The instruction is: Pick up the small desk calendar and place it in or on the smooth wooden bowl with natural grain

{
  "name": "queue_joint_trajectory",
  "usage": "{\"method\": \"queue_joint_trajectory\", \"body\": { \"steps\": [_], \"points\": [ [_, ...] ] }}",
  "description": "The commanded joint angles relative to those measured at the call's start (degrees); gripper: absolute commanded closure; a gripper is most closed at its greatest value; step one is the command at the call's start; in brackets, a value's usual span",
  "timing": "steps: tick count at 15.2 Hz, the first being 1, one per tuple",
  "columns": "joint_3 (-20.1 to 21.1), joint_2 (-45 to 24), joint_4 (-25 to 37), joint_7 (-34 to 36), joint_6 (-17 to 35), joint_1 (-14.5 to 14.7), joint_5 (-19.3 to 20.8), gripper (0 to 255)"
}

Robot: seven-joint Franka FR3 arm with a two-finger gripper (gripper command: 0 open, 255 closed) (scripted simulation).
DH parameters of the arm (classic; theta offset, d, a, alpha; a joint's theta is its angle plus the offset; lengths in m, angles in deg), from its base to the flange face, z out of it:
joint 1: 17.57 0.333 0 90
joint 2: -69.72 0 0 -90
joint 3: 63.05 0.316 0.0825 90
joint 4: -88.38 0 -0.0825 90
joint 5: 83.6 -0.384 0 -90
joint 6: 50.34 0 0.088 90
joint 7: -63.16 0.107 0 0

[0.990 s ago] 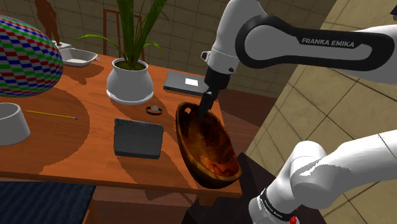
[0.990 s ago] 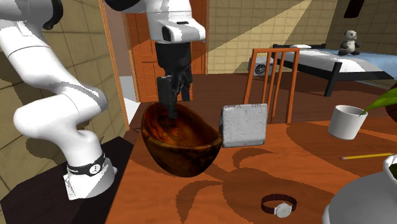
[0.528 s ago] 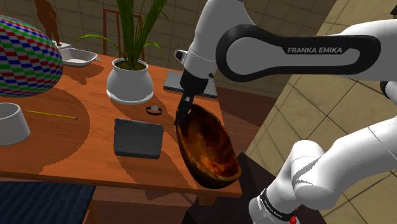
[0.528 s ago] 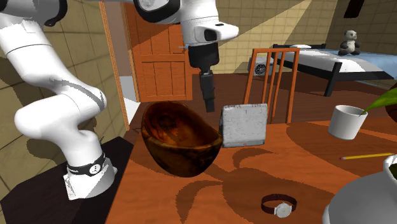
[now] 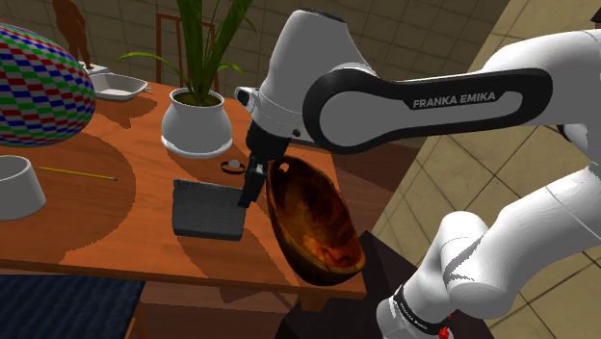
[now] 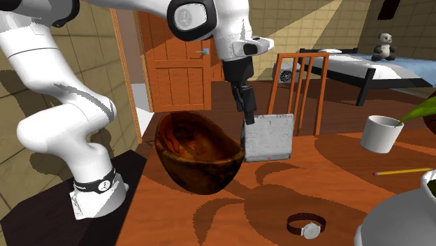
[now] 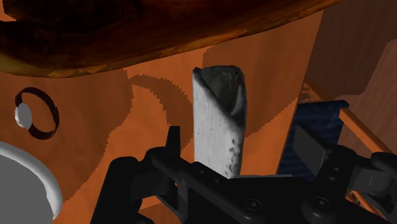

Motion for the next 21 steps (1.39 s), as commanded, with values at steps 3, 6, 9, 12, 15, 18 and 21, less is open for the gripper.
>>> {"method": "queue_joint_trajectory", "body": {
  "steps": [3,6,9,12,15,18,21],
  "points": [
    [0.40,-1.47,-1.39,0.13,2.93,0.02,0.13,0],
    [0.40,-1.47,-1.39,0.14,2.93,0.02,0.13,0],
    [0.40,-1.47,-1.39,0.14,2.93,0.02,0.13,0],
    [0.40,-1.47,-1.39,0.13,2.92,0.02,0.13,255],
    [0.40,-1.47,-1.39,0.13,2.92,0.02,0.13,255],
    [0.40,-1.46,-1.39,0.13,2.92,0.02,0.13,255],
    [0.40,-1.47,-1.39,0.14,2.93,0.02,0.13,255]
  ]
}}
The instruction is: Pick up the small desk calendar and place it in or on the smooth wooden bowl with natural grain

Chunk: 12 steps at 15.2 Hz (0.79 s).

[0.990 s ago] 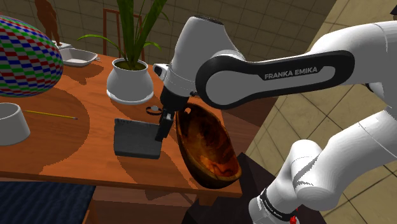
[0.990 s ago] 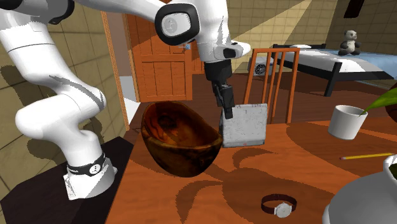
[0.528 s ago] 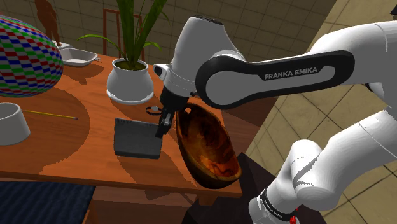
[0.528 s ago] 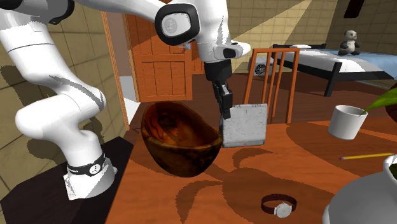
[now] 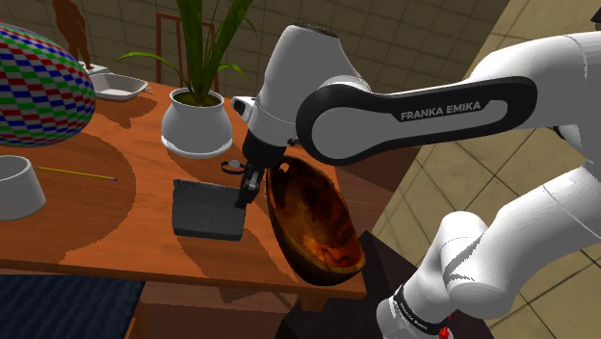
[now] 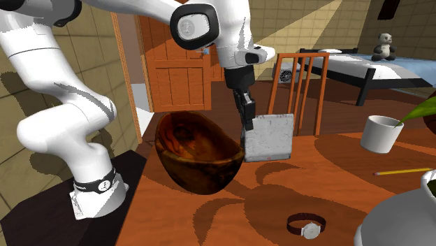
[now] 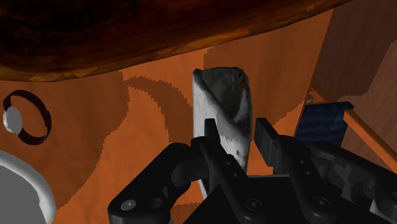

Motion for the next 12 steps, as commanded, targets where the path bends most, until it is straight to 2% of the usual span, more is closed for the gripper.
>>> {"method": "queue_joint_trajectory", "body": {
  "steps": [1,12],
  "points": [
    [-0.06,0.15,0.59,0.01,-0.75,-0.01,0.02,255],
    [-0.64,1.38,7.97,0.32,-9.35,-0.24,0.35,255]
  ]
}}
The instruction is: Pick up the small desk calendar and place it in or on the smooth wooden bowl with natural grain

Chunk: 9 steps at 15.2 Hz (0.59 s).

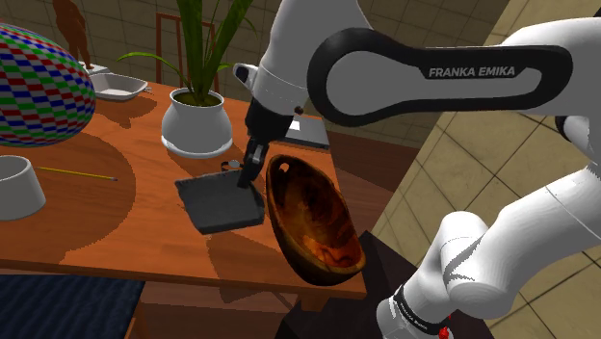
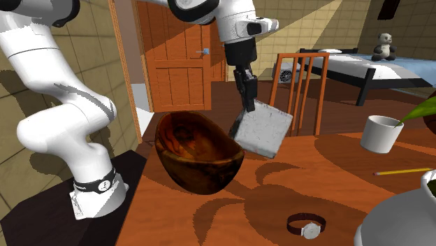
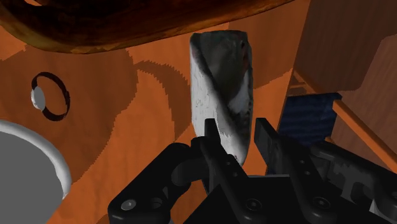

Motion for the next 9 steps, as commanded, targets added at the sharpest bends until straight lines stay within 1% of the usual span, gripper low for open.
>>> {"method": "queue_joint_trajectory", "body": {
  "steps": [1,9],
  "points": [
    [-0.11,0.06,1.61,0.06,-1.61,-0.06,0.09,255],
    [-0.41,-0.13,7.94,0.42,-7.75,-0.26,0.45,255]
  ]
}}
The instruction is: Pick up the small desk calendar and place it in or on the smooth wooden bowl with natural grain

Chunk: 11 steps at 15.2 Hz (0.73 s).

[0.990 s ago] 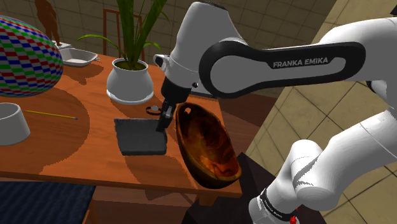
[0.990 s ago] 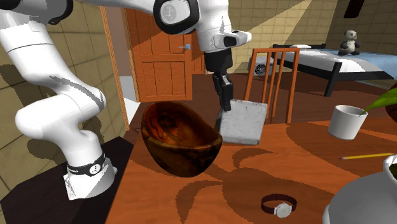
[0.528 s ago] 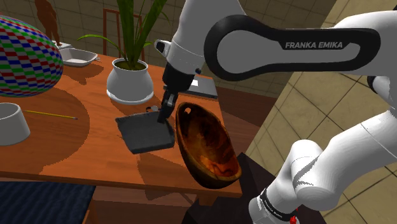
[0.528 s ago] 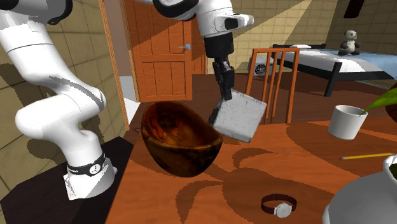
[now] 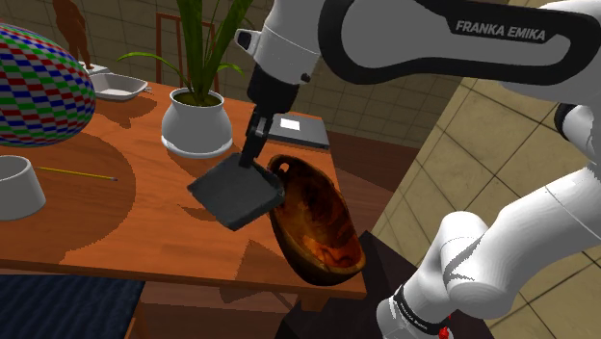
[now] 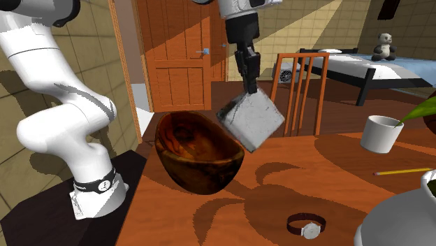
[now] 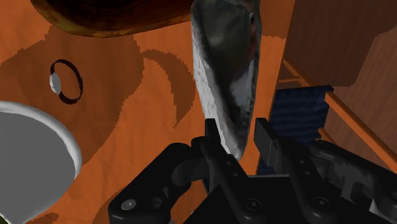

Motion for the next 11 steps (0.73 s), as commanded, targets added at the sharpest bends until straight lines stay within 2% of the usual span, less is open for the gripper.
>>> {"method": "queue_joint_trajectory", "body": {
  "steps": [1,11],
  "points": [
    [-0.08,0.07,1.39,0.08,-1.41,-0.03,0.05,255],
    [-0.26,-1.46,10.60,0.69,-9.10,-0.29,0.62,255]
  ]
}}
